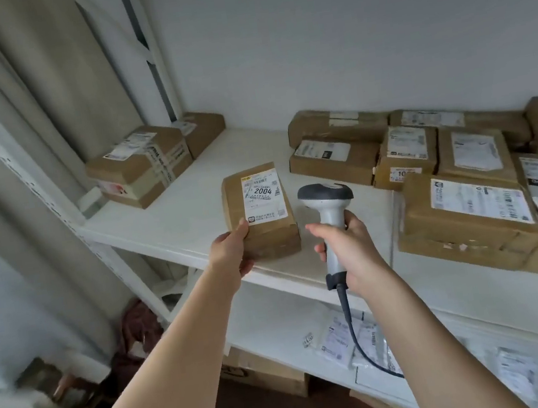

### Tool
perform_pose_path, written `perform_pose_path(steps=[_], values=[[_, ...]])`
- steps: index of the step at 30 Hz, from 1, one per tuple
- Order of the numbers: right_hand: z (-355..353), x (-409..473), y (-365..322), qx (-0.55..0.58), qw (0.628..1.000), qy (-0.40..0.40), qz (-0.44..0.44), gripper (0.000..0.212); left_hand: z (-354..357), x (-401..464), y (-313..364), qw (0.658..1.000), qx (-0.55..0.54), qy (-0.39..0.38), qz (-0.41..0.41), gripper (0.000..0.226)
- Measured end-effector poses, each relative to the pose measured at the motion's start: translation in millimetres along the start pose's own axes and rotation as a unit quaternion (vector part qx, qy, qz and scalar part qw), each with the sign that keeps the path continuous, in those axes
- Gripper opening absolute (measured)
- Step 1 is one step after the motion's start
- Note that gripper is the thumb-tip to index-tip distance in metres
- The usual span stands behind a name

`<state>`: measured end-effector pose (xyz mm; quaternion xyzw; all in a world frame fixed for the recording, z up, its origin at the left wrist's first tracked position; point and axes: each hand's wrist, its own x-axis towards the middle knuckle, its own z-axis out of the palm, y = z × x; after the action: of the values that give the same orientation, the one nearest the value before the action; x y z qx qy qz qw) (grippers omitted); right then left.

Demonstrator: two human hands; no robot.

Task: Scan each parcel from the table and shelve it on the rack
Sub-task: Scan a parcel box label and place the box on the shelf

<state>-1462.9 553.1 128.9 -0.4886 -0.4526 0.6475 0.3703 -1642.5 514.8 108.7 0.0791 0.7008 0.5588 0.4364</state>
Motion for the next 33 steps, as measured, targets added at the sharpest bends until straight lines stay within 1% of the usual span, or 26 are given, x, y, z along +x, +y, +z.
perform_pose_path(steps=[3, 8, 13, 16, 21, 28, 33], values=[[13.2, 31.8, -5.0, 0.006, 1.0, -0.003, 0.012, 0.026, 5.0, 32.6, 19.1, 1.0, 0.018, 0.003, -0.006, 0.041], [27.2, 73.2, -20.0, -0.016, 0.999, -0.008, 0.028, 0.022, 12.3, 76.2, 54.9, 0.999, 0.022, 0.022, 0.012, 0.035], [32.6, 99.1, -25.4, 0.01, 0.998, -0.007, 0.059, 0.03, 25.8, 106.9, 71.9, 1.0, 0.03, 0.002, -0.005, 0.041], [35.8, 108.3, -23.3, 0.022, 0.998, 0.005, 0.063, 0.03, 33.3, 123.4, 78.7, 0.999, 0.034, -0.015, -0.005, 0.04], [44.5, 115.3, -27.7, 0.042, 0.998, 0.014, 0.043, 0.038, 40.8, 144.4, 89.6, 0.999, 0.023, -0.041, -0.004, 0.033], [58.3, 125.6, -34.7, 0.009, 0.998, 0.045, 0.033, 0.04, 47.4, 172.3, 100.9, 0.999, 0.022, -0.037, -0.001, 0.033], [62.9, 125.5, -32.7, -0.007, 0.998, 0.051, 0.033, 0.036, 52.6, 183.3, 101.5, 1.0, 0.0, -0.026, -0.002, 0.031]])
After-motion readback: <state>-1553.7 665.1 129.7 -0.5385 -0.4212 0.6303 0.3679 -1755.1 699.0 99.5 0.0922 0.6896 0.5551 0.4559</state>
